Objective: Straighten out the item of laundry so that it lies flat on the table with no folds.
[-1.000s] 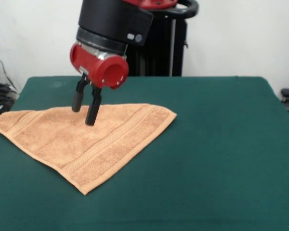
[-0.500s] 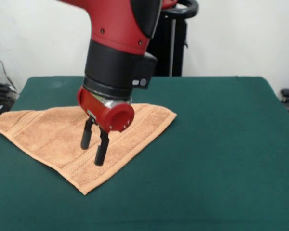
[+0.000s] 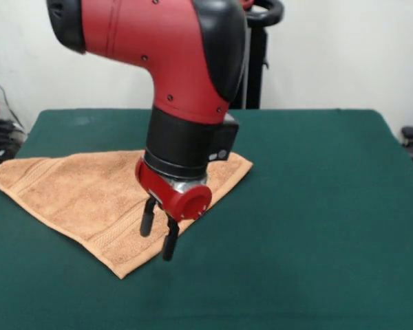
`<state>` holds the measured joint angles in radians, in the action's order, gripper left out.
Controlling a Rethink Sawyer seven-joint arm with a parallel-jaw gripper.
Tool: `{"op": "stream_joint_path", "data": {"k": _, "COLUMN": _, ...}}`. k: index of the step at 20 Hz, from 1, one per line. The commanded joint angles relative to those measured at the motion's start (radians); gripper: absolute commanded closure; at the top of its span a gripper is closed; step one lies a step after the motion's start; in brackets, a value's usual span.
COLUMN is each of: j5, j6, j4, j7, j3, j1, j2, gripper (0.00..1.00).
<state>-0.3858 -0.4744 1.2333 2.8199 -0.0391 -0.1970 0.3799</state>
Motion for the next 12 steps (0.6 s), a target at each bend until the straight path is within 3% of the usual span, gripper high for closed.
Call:
{"op": "stream_joint_path", "data": {"k": 1, "j5": -0.013, "j6": -0.09, "j4": -0.083, "j7": 0.06, "j3": -0.035, "j1": 0.106, "j2": -0.069, "gripper": 0.0}}
{"op": "stream_joint_path", "data": {"k": 7, "j5": -0.016, "j6": -0.145, "j4": -0.147, "j7": 0.084, "j3": -0.161, "j1": 0.157, "j2": -0.096, "gripper": 0.0}}
{"op": "stream_joint_path", "data": {"k": 12, "j5": -0.003, "j6": -0.207, "j4": -0.216, "j7": 0.064, "j3": -0.206, "j1": 0.176, "j2": -0.136, "gripper": 0.0}}
